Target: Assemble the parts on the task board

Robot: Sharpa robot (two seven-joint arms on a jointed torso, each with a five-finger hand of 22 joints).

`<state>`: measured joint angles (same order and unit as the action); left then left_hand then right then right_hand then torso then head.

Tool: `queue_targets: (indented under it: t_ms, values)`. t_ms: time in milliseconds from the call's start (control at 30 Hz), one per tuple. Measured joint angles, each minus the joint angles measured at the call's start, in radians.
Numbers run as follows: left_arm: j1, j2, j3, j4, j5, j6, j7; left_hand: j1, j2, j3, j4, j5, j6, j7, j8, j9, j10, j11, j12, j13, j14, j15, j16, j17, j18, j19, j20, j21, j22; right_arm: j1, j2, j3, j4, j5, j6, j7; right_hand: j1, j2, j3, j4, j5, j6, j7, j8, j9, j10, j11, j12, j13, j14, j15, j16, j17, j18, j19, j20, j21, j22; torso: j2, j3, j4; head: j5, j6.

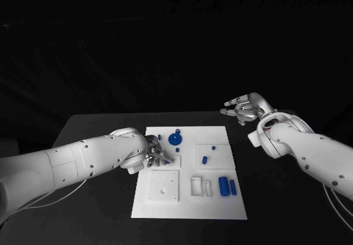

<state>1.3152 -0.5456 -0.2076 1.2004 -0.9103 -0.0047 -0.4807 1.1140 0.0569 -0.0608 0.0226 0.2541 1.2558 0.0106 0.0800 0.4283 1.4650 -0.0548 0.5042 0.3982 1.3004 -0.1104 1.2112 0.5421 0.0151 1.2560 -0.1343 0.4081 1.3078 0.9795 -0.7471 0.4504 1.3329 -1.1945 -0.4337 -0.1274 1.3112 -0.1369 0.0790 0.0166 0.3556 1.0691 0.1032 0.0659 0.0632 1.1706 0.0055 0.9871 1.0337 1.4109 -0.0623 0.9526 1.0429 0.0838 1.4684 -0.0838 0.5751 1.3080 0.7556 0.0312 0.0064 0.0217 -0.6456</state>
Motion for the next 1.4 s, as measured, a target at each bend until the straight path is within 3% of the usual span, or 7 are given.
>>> queue_targets:
  t_ms: [333, 567, 900, 1000, 1100, 1167, 1400]
  values:
    - [-0.002, -0.006, -0.001, 0.014, 0.003, -0.002, 0.007, 0.039, 0.009, 0.042, -0.048, 0.208, -0.008, 0.003, -0.006, 0.036, 0.0, 0.0, 0.0, -0.006, 0.004, -0.004, 0.0, 0.0, 0.0, 0.0, 0.0, 0.0, 0.0, -0.006, 0.001, 0.0, 0.0, 0.0, 0.003, 0.0, -0.003, 0.003, 0.0, 0.0, 0.0, 0.0, 0.0, 0.0, 0.0, 0.0, 0.0, 0.0, 0.0, 0.0, 0.0, 0.0, 0.0, 0.0, 0.0, 0.0, 0.0, 0.0, -0.001, 0.0, 0.0015, 0.0, -0.001]
    - [-0.004, -0.017, -0.002, 0.034, 0.013, -0.005, 0.009, 0.027, 0.017, 0.118, 0.004, 0.18, -0.014, 0.008, -0.008, 0.037, -0.001, 0.001, 0.0, -0.01, 0.004, -0.004, 0.0, 0.001, 0.0, 0.0, 0.0, 0.008, 0.0, -0.01, 0.0, 0.0, -0.001, 0.0, 0.006, 0.0, -0.004, 0.004, 0.0, 0.0, 0.0, 0.0, 0.0, 0.0, 0.0, 0.0, 0.0, 0.0, 0.0, 0.0, 0.0, 0.0, 0.0, 0.0, 0.0, 0.0, 0.0, 0.0, -0.001, -0.0011, 0.0016, 0.001, 0.001]
    - [-0.011, -0.031, -0.002, 0.057, 0.03, -0.005, 0.011, -0.02, -0.017, 0.306, -0.015, 0.109, -0.02, 0.014, -0.006, 0.031, -0.001, 0.001, -0.004, -0.013, 0.004, -0.004, 0.0, 0.002, 0.0, -0.007, 0.0, 0.027, 0.0, -0.013, 0.0, 0.0, -0.002, 0.0, 0.008, 0.0, -0.004, 0.004, -0.003, 0.003, 0.0, -0.003, 0.002, 0.0, 0.0, 0.0, 0.0, 0.0, -0.001, 0.0, 0.0, 0.0, 0.0, 0.0, 0.0, 0.0, 0.0, 0.0, -0.001, -0.0012, 0.0024, 0.002, 0.003]
    - [-0.012, -0.036, 0.001, 0.063, 0.033, -0.005, 0.01, -0.02, -0.017, 0.318, -0.017, 0.109, -0.02, 0.014, -0.005, -0.058, -0.001, 0.001, -0.004, -0.013, 0.004, -0.004, 0.0, 0.002, 0.0, -0.007, 0.0, 0.031, 0.0, -0.013, 0.0, 0.0, -0.002, 0.0, 0.008, 0.0, -0.004, 0.004, -0.003, 0.003, 0.0, -0.003, 0.002, 0.0, 0.0, 0.0, 0.0, 0.0, -0.001, 0.0, 0.0, 0.0, 0.0, 0.0, 0.0, 0.0, 0.0, 0.0, -0.001, -0.0012, 0.0028, 0.003, 0.003]
    - [-0.012, -0.039, 0.003, 0.069, 0.035, -0.004, 0.007, -0.02, -0.017, 0.334, -0.033, 0.109, -0.021, 0.015, -0.005, -0.067, -0.001, 0.001, -0.004, -0.013, 0.004, -0.004, 0.0, 0.002, 0.0, -0.007, 0.0, 0.031, 0.0, -0.013, 0.0, 0.0, -0.003, 0.0, 0.009, 0.0, -0.004, 0.004, -0.003, 0.003, 0.0, -0.003, 0.002, 0.0, 0.0, 0.0, 0.0, 0.0, -0.001, 0.0, 0.0, 0.0, 0.0, 0.0, 0.0, 0.0, 0.0, 0.0, -0.001, -0.0012, 0.0028, 0.005, 0.004]
    - [-0.011, -0.042, 0.006, 0.073, 0.036, -0.003, 0.005, -0.025, -0.028, 0.472, -0.167, 0.105, -0.027, 0.016, -0.008, -0.07, -0.002, 0.001, -0.004, -0.013, 0.004, -0.003, 0.0, 0.002, 0.0, -0.01, 0.002, 0.035, 0.0, -0.013, 0.001, 0.0, -0.003, 0.0, 0.009, 0.0, -0.004, 0.004, -0.003, 0.003, 0.0, -0.003, 0.002, 0.0, 0.0, 0.0, 0.0, 0.0, -0.001, 0.0, 0.0, 0.0, 0.0, 0.0, 0.0, 0.0, 0.0, 0.0, -0.001, -0.0012, 0.0028, 0.005, 0.004]
    - [-0.002, -0.05, 0.01, 0.072, 0.035, -0.003, -0.004, -0.028, -0.027, 0.478, -0.172, 0.105, -0.025, 0.013, -0.006, -0.066, -0.002, 0.002, -0.004, -0.014, 0.004, -0.003, 0.0, 0.003, 0.0, -0.011, 0.004, 0.037, 0.0, -0.014, 0.002, 0.0, -0.005, 0.0, 0.011, 0.0, -0.004, 0.004, -0.003, 0.003, 0.005, -0.002, 0.002, 0.0, 0.0, 0.0, 0.0, 0.0, -0.001, 0.0, 0.0, 0.0, 0.0, 0.0, 0.0, 0.0, 0.0, 0.0, -0.001, -0.0007, 0.0027, 0.007, 0.006]
